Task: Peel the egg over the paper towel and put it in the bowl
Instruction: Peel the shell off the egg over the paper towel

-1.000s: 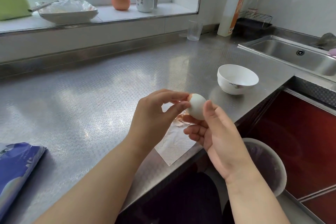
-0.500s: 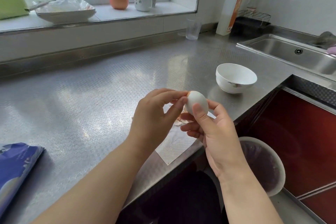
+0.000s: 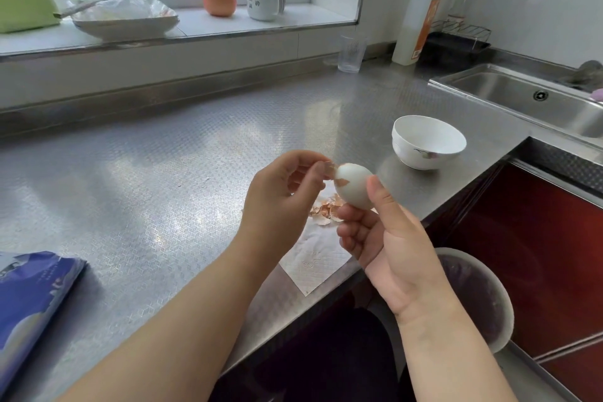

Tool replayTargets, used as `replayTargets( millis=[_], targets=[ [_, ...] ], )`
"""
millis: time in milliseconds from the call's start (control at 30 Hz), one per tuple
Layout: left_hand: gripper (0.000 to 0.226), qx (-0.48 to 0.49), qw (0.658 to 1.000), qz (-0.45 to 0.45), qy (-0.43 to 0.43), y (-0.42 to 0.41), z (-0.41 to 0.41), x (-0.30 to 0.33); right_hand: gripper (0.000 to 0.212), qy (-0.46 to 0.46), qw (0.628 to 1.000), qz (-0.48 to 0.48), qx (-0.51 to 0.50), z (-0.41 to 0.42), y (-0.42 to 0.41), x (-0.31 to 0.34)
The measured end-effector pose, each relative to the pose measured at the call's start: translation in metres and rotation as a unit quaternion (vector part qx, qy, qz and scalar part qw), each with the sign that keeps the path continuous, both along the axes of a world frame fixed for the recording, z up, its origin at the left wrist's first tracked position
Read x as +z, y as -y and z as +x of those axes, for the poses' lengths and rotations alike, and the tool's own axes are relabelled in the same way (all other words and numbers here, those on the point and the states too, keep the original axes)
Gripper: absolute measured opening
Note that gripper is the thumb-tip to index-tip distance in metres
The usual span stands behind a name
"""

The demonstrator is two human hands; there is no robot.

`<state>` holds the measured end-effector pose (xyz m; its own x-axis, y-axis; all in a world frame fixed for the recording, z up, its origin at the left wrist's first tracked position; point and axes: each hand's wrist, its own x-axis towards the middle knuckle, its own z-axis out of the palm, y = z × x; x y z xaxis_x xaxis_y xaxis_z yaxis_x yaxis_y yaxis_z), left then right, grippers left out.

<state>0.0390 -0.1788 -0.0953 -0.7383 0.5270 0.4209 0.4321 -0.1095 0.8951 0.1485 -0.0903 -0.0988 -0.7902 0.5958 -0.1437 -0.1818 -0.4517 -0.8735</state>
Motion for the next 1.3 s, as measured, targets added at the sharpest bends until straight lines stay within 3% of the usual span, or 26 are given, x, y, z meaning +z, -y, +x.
replayTargets(
  millis=[167, 333, 433, 533, 700, 933, 1100, 1200, 1300],
  targets=[
    [0.018, 0.008, 1.000, -0.008, 0.013, 0.001, -0.003, 0.001, 0.035, -0.023, 0.986, -0.159, 0.035, 0.000, -0.006, 0.001],
    [0.014, 0.057, 0.974, -0.212, -0.048, 0.004, -0.009, -0.004, 0.036, -0.024, 0.985, -0.168, 0.029, 0.001, -0.012, 0.001],
    [0.007, 0.075, 0.948, -0.280, -0.131, 0.003, -0.008, -0.006, 0.035, -0.012, 0.989, -0.149, 0.020, 0.000, -0.014, 0.001],
    [0.018, 0.073, 0.933, -0.290, -0.199, 0.000, -0.010, -0.013, 0.035, -0.004, 0.992, -0.125, 0.013, 0.001, -0.014, 0.000],
    [0.031, 0.059, 0.923, -0.321, -0.203, 0.001, -0.009, -0.013, 0.038, -0.010, 0.994, -0.110, 0.016, 0.002, -0.012, -0.002],
    [0.011, 0.125, 0.944, -0.264, -0.151, 0.005, -0.009, -0.005, 0.035, -0.009, 0.996, -0.089, 0.004, -0.001, -0.012, -0.001],
    [0.037, 0.133, 0.929, -0.307, -0.160, 0.007, -0.008, -0.001, 0.032, -0.012, 0.997, -0.081, -0.009, 0.000, -0.015, 0.002],
    [0.022, 0.115, 0.934, -0.307, -0.143, 0.006, -0.008, -0.002, 0.033, -0.011, 0.997, -0.076, -0.013, 0.001, -0.014, 0.002],
    [0.025, 0.096, 0.941, -0.293, -0.138, 0.006, -0.007, -0.005, 0.036, -0.011, 0.998, -0.068, -0.011, -0.001, -0.013, 0.003]
  ],
)
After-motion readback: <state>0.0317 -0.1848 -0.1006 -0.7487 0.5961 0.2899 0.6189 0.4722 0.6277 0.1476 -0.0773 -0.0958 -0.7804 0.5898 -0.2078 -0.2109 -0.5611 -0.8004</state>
